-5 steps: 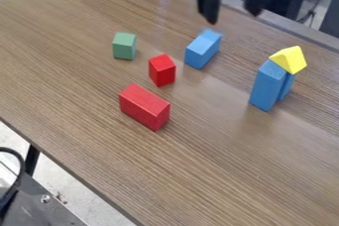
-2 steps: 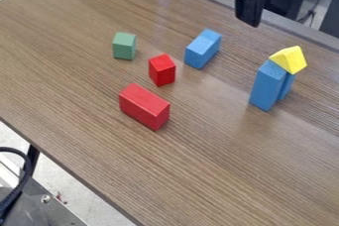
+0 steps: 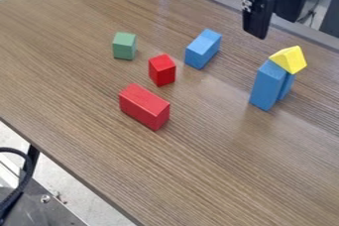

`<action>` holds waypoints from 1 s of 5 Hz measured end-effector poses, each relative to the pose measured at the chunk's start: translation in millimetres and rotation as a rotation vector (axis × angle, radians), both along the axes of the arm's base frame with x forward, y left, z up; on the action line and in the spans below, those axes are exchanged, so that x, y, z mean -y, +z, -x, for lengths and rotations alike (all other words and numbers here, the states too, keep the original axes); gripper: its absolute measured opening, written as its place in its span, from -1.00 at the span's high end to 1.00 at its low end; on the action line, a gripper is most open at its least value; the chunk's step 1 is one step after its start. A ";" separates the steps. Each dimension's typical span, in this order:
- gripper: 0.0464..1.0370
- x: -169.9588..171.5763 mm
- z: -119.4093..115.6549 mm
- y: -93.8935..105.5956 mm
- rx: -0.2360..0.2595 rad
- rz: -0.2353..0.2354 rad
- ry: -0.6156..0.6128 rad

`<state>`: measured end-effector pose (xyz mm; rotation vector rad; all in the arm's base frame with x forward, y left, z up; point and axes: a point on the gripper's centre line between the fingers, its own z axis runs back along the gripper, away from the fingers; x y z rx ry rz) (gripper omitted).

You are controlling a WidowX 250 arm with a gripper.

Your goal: Remove the yellow triangle from blue tower to the blue block

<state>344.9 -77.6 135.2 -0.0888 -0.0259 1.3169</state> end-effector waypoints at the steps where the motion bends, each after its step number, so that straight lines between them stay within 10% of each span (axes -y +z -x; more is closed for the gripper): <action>1: -0.92 7.5 -6.8 -8.5 -0.001 0.003 -0.012; 5: -0.92 24.6 -28.8 -22.8 0.025 -0.011 -0.055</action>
